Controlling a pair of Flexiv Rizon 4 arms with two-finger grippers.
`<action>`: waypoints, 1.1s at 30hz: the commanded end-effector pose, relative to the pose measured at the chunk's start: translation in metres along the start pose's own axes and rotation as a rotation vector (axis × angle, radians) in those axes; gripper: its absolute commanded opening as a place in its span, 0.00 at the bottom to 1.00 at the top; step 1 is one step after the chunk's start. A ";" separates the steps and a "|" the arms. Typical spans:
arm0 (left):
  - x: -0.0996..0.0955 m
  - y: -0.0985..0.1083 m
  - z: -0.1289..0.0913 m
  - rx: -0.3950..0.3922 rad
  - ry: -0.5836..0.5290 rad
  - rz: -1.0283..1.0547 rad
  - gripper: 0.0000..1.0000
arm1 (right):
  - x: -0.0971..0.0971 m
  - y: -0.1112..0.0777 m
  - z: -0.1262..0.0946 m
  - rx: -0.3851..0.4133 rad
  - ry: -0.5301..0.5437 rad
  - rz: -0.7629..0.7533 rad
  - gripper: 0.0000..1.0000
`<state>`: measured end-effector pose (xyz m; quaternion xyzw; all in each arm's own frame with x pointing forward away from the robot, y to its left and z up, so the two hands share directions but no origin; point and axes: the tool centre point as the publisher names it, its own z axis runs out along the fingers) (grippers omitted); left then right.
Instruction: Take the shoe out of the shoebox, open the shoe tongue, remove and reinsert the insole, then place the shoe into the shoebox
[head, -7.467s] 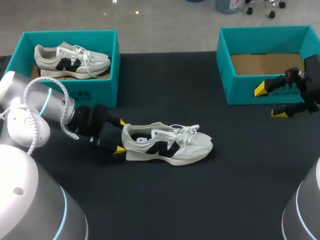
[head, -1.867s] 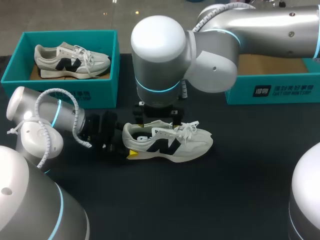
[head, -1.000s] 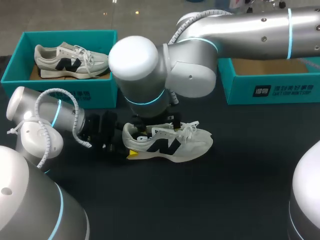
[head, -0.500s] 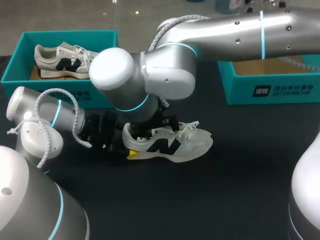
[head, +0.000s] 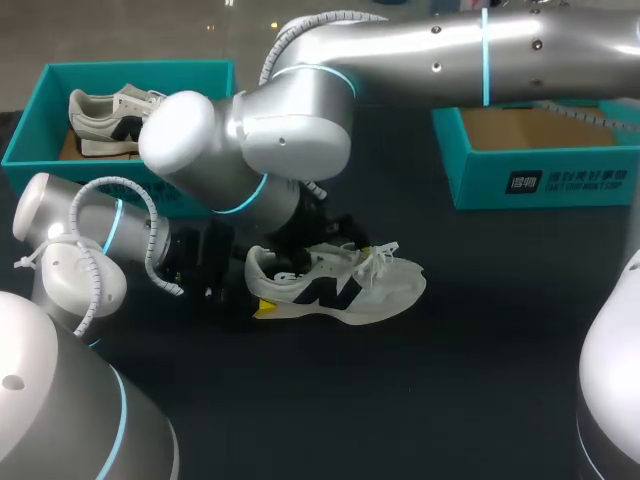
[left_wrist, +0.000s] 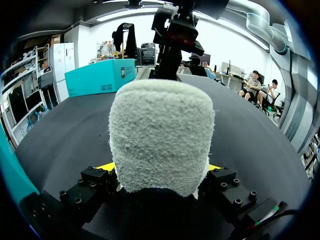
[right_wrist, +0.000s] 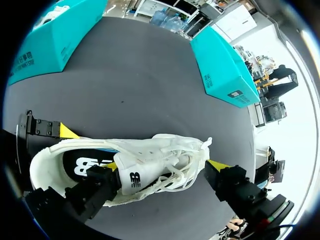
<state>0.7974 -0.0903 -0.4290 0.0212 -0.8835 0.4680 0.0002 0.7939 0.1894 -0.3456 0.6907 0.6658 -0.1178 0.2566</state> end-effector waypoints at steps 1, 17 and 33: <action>0.001 0.003 0.001 0.000 -0.002 0.000 0.00 | -0.003 0.000 -0.005 0.070 0.078 0.234 0.49; 0.001 0.003 0.001 0.000 -0.002 0.000 0.00 | -0.017 0.005 -0.011 0.144 0.217 0.278 0.00; 0.001 0.003 0.001 0.000 -0.002 0.000 0.00 | -0.052 0.012 0.012 0.166 0.203 0.389 0.00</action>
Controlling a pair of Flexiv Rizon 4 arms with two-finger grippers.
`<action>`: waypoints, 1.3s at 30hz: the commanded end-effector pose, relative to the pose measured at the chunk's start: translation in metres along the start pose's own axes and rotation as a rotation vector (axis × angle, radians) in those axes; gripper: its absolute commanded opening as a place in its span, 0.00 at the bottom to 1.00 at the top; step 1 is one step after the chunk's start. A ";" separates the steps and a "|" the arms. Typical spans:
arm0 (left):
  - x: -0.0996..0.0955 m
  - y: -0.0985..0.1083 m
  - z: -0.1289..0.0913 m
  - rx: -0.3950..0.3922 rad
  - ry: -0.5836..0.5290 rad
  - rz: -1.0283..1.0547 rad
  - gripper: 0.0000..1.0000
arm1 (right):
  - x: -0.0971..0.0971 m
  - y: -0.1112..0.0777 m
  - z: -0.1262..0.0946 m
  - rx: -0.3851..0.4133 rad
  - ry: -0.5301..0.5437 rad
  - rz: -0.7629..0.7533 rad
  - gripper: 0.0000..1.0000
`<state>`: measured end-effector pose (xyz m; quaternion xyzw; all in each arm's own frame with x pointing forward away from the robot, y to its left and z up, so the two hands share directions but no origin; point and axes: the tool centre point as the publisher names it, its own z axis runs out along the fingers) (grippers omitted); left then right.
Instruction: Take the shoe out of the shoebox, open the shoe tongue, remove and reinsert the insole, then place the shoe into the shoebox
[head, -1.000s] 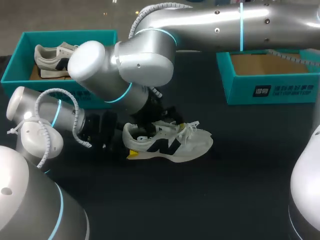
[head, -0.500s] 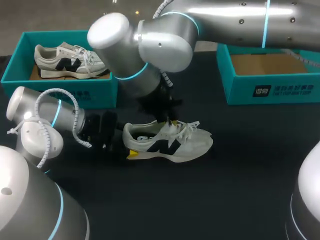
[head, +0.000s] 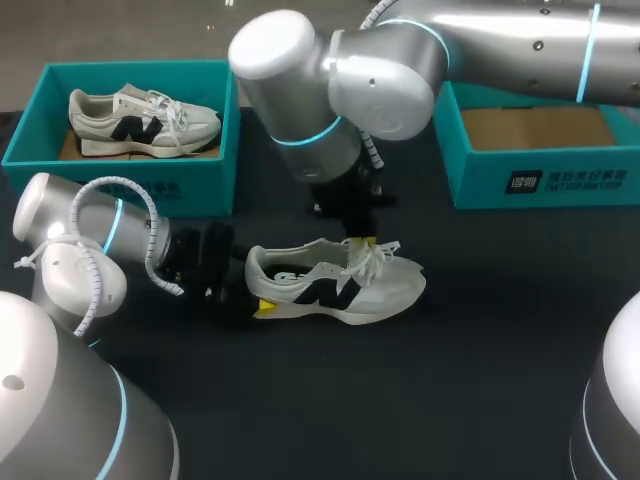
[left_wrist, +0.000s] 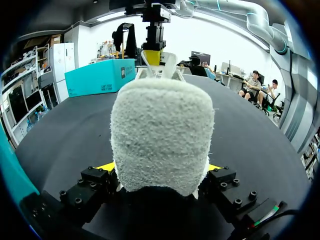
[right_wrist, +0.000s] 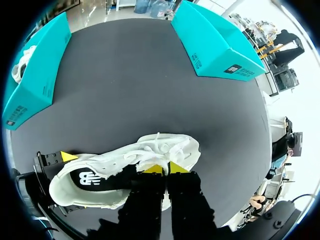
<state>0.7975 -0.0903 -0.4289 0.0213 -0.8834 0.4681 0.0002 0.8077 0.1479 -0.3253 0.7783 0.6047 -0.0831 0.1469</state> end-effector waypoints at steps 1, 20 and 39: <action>0.001 0.003 0.001 -0.001 -0.002 0.001 0.00 | -0.010 -0.002 0.006 -0.015 0.033 0.194 0.00; 0.001 0.003 0.001 -0.001 -0.002 0.001 0.00 | -0.030 -0.001 0.070 0.036 -0.082 0.295 0.00; 0.001 0.003 0.001 -0.001 -0.002 0.001 0.00 | -0.035 0.002 0.023 -0.068 0.007 0.335 1.00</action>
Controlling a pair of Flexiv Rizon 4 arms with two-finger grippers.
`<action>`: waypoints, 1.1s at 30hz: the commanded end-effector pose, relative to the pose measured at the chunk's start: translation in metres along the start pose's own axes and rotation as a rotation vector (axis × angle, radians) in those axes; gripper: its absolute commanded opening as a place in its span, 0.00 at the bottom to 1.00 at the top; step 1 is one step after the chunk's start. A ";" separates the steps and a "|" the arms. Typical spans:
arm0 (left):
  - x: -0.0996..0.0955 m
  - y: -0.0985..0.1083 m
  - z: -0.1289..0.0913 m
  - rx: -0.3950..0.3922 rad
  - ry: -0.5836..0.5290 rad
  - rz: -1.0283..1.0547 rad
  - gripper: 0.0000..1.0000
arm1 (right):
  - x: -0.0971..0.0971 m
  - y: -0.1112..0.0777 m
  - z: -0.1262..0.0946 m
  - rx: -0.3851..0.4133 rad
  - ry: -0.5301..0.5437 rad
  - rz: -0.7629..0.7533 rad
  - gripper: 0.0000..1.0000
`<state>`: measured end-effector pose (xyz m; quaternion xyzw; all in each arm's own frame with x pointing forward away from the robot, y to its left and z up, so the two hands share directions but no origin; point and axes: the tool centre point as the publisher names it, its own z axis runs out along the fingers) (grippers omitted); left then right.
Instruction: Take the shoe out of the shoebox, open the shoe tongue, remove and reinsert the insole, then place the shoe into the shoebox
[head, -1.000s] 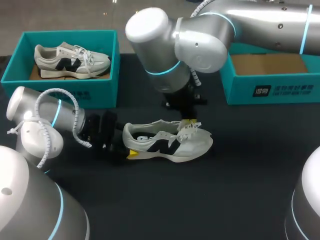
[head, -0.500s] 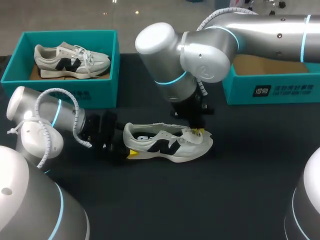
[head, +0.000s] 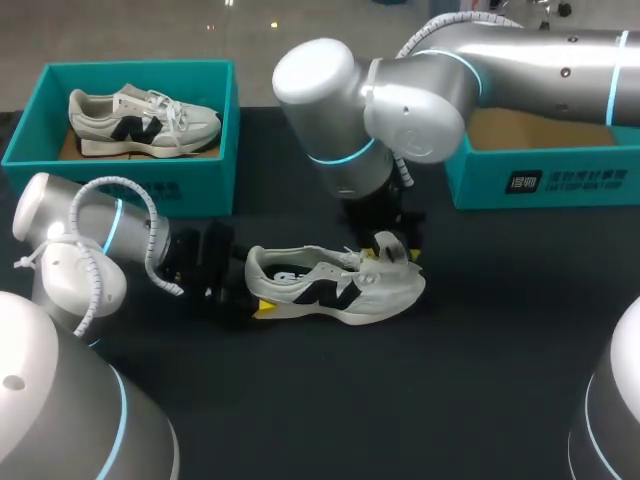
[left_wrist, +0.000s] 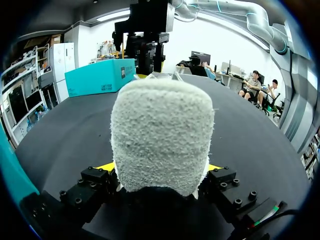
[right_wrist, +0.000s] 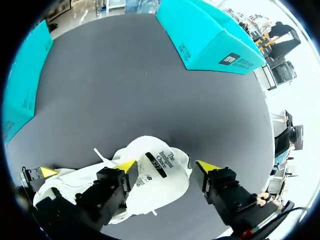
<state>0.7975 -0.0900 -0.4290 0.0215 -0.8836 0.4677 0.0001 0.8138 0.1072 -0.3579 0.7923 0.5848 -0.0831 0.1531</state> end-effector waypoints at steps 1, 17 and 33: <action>0.001 0.003 0.001 0.000 -0.002 0.001 0.00 | -0.010 -0.009 -0.027 -0.076 0.028 0.287 1.00; 0.001 0.003 0.001 0.000 -0.002 0.001 0.00 | -0.003 -0.009 -0.092 -0.202 0.229 0.139 1.00; 0.001 0.003 0.001 0.000 -0.002 0.001 0.00 | 0.030 -0.030 -0.134 -0.403 0.532 -0.487 1.00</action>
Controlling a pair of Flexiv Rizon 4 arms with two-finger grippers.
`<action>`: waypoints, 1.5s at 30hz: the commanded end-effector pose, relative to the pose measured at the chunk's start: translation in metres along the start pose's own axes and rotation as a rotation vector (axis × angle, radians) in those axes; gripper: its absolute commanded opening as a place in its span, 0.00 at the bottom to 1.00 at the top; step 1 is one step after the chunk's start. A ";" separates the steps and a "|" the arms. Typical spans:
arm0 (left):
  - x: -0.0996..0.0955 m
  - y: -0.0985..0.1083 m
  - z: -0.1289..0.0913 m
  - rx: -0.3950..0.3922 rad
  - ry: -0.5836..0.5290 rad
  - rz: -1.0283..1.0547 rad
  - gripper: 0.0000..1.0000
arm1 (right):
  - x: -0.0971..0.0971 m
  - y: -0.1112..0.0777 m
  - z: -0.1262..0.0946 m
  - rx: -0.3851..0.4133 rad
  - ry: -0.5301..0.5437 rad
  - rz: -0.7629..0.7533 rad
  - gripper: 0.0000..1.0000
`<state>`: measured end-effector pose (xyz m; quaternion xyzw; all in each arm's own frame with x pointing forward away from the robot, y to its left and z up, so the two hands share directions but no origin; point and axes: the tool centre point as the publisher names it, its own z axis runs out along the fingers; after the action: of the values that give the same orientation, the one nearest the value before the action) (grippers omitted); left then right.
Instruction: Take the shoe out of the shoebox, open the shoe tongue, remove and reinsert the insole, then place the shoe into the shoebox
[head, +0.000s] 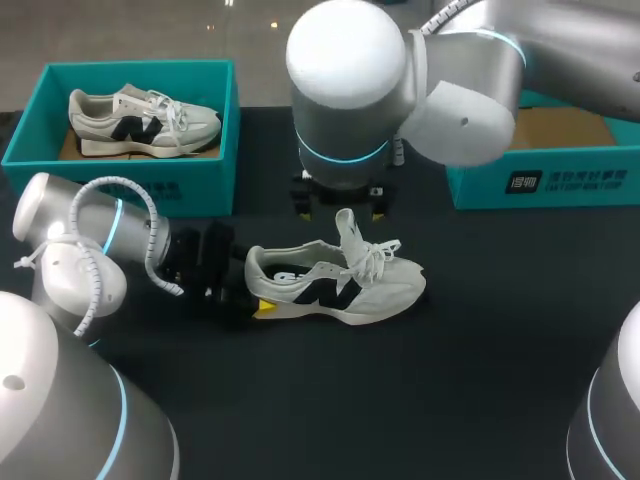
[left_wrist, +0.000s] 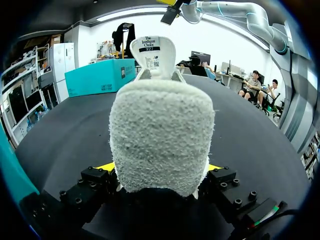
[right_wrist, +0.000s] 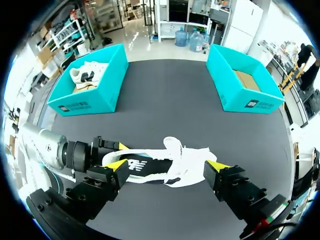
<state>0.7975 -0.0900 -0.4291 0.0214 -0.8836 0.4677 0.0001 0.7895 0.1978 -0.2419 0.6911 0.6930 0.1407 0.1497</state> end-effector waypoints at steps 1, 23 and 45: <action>0.001 0.003 0.001 0.000 -0.002 0.001 0.00 | -0.010 -0.003 0.003 -0.067 0.185 -0.249 1.00; 0.001 0.003 0.001 0.000 -0.002 0.001 0.00 | 0.026 0.001 -0.010 -0.168 0.141 -0.906 1.00; 0.001 0.003 0.001 0.000 -0.002 0.001 0.00 | 0.032 0.003 -0.009 -0.140 0.138 -1.111 0.00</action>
<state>0.7975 -0.0900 -0.4291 0.0214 -0.8836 0.4677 0.0001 0.7875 0.2298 -0.2315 0.2001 0.9498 0.1312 0.2014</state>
